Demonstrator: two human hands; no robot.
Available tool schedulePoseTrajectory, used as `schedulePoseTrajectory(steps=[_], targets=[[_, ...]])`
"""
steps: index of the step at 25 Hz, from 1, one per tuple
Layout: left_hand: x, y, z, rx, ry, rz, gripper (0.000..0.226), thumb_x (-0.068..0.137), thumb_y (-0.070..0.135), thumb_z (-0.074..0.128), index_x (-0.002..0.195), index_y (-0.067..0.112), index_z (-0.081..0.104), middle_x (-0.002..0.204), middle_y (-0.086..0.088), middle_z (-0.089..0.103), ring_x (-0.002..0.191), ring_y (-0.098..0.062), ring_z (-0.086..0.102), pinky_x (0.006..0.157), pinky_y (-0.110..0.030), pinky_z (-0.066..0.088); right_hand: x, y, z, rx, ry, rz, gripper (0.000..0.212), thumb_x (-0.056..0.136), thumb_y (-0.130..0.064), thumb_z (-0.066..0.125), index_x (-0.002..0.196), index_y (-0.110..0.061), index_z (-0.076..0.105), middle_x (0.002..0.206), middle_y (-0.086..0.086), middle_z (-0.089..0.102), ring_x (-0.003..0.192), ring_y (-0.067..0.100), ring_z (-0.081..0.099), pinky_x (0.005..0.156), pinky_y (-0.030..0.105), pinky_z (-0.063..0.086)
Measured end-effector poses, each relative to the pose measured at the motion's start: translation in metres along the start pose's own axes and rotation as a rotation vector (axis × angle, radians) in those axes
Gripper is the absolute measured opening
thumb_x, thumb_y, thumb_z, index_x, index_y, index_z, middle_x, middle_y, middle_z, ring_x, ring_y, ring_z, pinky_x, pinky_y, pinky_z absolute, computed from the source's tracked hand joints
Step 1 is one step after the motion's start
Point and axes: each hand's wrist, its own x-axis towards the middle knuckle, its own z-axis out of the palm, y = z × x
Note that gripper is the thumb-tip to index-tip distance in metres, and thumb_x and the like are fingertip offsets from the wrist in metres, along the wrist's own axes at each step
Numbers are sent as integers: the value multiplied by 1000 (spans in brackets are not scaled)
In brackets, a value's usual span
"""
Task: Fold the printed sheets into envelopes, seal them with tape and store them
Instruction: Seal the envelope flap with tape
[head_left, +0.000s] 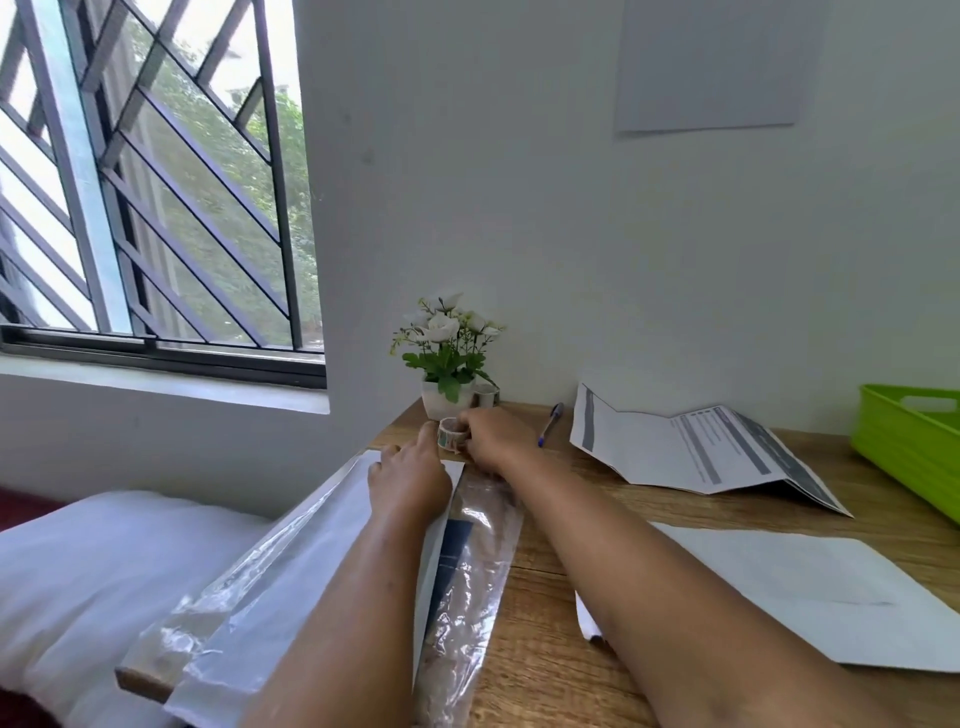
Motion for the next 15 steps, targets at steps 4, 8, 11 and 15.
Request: schedulePoseTrajectory(steps=[4, 8, 11, 15], targets=[[0, 8, -13, -101, -10, 150, 65, 91, 23, 50, 145, 36, 17, 142, -8, 45, 131, -29, 39, 98, -45, 39, -24, 9, -35, 116, 53, -74, 27, 92, -23, 58, 118, -21, 62, 117, 7, 65, 103, 25, 61, 81, 34, 48], [-15, 33, -43, -454, 45, 445, 43, 85, 25, 65, 124, 28, 48, 110, 0, 64, 98, -15, 61, 79, -30, 47, -82, 31, -85, 353, 123, -134, 23, 88, -25, 65, 111, -20, 66, 114, 5, 67, 98, 18, 61, 86, 31, 49], [-36, 61, -62, -492, -60, 614, 21, 82, 16, 70, 97, 25, 57, 87, 11, 65, 78, 3, 62, 68, -20, 48, -136, 58, -110, 481, 167, -130, 19, 86, -23, 67, 105, -21, 67, 107, 1, 67, 90, 13, 61, 80, 30, 52], [-65, 122, -82, -414, -139, 702, 19, 80, 26, 72, 86, 31, 55, 82, 12, 66, 74, 5, 61, 63, -11, 46, -191, 99, -133, 770, 245, -43, 24, 84, -16, 70, 106, -20, 65, 96, 1, 68, 87, 15, 67, 67, 29, 60]])
